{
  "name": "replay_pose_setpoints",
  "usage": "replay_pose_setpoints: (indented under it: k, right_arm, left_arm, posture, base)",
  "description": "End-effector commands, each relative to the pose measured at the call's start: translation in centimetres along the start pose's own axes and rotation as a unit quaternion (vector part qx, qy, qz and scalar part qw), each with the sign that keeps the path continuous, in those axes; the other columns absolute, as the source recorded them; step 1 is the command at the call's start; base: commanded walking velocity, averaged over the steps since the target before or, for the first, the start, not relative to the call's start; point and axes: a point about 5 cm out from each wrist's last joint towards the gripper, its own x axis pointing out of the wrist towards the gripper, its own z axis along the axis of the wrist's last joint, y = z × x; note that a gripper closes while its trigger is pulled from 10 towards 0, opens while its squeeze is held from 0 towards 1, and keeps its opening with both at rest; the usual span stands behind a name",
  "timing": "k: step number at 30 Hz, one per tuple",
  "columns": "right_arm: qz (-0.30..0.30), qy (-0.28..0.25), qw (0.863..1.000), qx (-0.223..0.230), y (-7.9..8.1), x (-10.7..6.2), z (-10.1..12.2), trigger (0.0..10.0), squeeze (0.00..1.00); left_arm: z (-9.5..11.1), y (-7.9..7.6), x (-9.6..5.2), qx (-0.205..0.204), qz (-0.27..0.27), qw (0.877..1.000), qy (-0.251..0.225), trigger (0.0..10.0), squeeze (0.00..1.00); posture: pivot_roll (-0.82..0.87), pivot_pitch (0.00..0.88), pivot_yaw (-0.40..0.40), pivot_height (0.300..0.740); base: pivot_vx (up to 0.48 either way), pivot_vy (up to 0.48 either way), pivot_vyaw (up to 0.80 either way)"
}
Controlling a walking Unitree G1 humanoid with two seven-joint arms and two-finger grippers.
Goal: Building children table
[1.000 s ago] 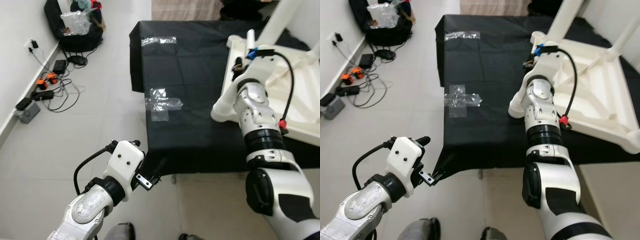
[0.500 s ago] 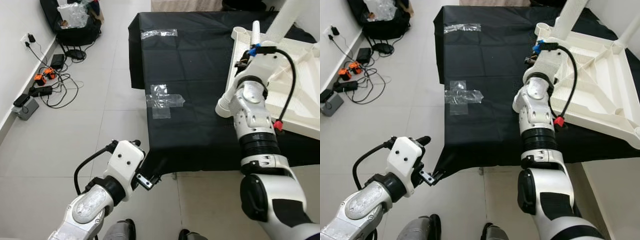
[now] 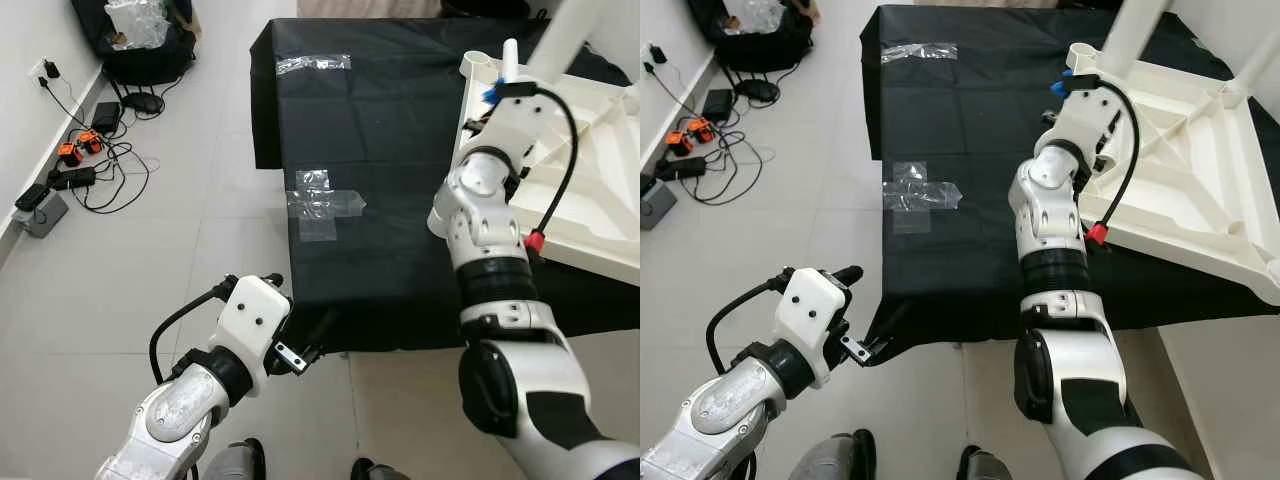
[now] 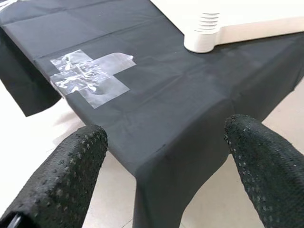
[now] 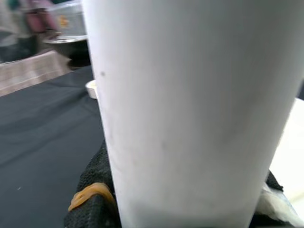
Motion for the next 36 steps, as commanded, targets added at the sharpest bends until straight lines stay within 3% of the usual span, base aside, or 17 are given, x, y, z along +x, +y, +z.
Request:
replay_pose_setpoints:
  k: [1,4,14,18,21,22,25,26,27,28,30,31,32,33,34,35,36]
  right_arm:
    - [-0.073,0.088,0.992,-0.054,-2.5,0.3,-4.5,10.0,0.0]
    - [-0.115,0.087,0.987,-0.076,-3.1,0.1,-4.6,10.0,0.0]
    - [-0.141,0.056,0.983,-0.106,-2.3,-0.7,-4.2,10.0,0.0]
    - [-0.076,0.013,0.995,-0.059,-0.5,-0.8,-2.2,10.0,0.0]
    - [0.082,-0.086,0.992,0.034,2.9,-1.5,3.8,10.0,0.0]
    - [0.082,-0.086,0.992,0.034,2.9,-1.5,3.8,10.0,0.0]
    - [0.203,-0.111,0.968,0.092,4.4,-2.6,6.6,10.0,0.0]
    - [0.203,-0.111,0.968,0.092,4.4,-2.6,6.6,10.0,0.0]
    - [0.266,-0.103,0.952,0.11,5.0,-3.1,7.3,10.0,0.0]
    - [0.266,-0.103,0.952,0.11,5.0,-3.1,7.3,10.0,0.0]
    - [0.372,-0.086,0.917,0.119,5.9,-3.8,7.8,10.0,0.0]
    - [0.426,-0.075,0.895,0.106,6.0,-4.0,7.3,10.0,0.0]
    - [0.457,-0.068,0.882,0.094,5.9,-4.1,6.8,10.0,0.0]
    - [0.457,-0.068,0.882,0.094,5.9,-4.1,6.8,10.0,0.0]
    - [0.496,-0.04,0.863,0.091,5.8,-4.3,5.9,10.0,0.0]
    - [0.496,-0.04,0.863,0.091,5.8,-4.3,5.9,10.0,0.0]
    - [0.525,-0.021,0.846,0.089,5.5,-4.6,5.0,10.0,0.0]
  left_arm:
    - [-0.3,-0.1,0.0,-0.003,-0.002,1.0,0.007,10.0,0.0]
    - [-0.4,-0.1,0.0,-0.002,-0.002,1.0,0.007,10.0,0.0]
    - [-0.4,0.0,0.3,0.0,0.0,1.0,0.005,10.0,0.0]
    - [-0.4,0.1,0.4,0.001,0.003,1.0,0.002,10.0,0.0]
    - [-0.4,0.4,0.7,0.004,0.009,1.0,-0.002,10.0,0.0]
    - [-0.4,0.4,0.7,0.004,0.009,1.0,-0.002,10.0,0.0]
    - [-0.4,0.7,0.9,0.005,0.015,1.0,-0.006,10.0,0.0]
    - [-0.4,0.7,0.9,0.005,0.015,1.0,-0.006,10.0,0.0]
    - [-0.2,0.9,1.0,0.004,0.018,1.0,-0.008,10.0,0.0]
    - [-0.2,0.9,1.0,0.004,0.018,1.0,-0.008,10.0,0.0]
    - [0.1,1.5,1.3,0.005,0.024,1.0,-0.014,10.0,0.0]
    - [0.3,2.0,1.5,0.008,0.029,0.999,-0.017,10.0,0.75]
    - [0.4,2.3,1.7,0.01,0.031,0.999,-0.02,10.0,1.0]
    - [0.4,2.3,1.7,0.01,0.031,0.999,-0.02,10.0,1.0]
    - [0.6,2.6,1.8,0.018,0.031,0.999,-0.023,10.0,1.0]
    - [0.6,2.6,1.8,0.018,0.031,0.999,-0.023,10.0,1.0]
    - [1.1,2.8,2.0,0.023,0.028,0.999,-0.033,10.0,1.0]
  posture:
    - [0.07,0.223,-0.051,0.74]
    - [0.07,0.226,-0.053,0.74]
    - [0.07,0.211,-0.059,0.74]
    - [0.07,0.202,-0.061,0.74]
    - [0.05,0.179,-0.061,0.74]
    - [0.05,0.179,-0.061,0.74]
    - [0.05,0.174,-0.062,0.74]
    - [0.05,0.174,-0.062,0.74]
    - [0.05,0.167,-0.061,0.74]
    - [0.05,0.167,-0.061,0.74]
    - [0.06,0.162,-0.06,0.74]
    - [0.05,0.157,-0.057,0.74]
    - [0.05,0.157,-0.057,0.74]
    - [0.05,0.157,-0.057,0.74]
    - [0.05,0.151,-0.059,0.74]
    - [0.05,0.151,-0.059,0.74]
    - [0.05,0.15,-0.057,0.74]
  base:
    - [0.0,0.0,0.0]
    - [0.0,0.0,0.0]
    - [0.0,0.0,0.0]
    - [0.0,0.0,0.0]
    - [0.0,0.0,0.0]
    - [0.0,0.0,0.0]
    - [0.0,0.0,0.0]
    - [0.0,0.0,0.0]
    - [0.0,0.0,0.0]
    - [0.0,0.0,0.0]
    - [0.0,0.0,0.0]
    - [0.0,0.0,0.0]
    - [0.0,0.0,0.0]
    - [0.0,0.0,0.0]
    - [0.0,0.0,0.0]
    - [0.0,0.0,0.0]
    - [0.0,0.0,0.0]
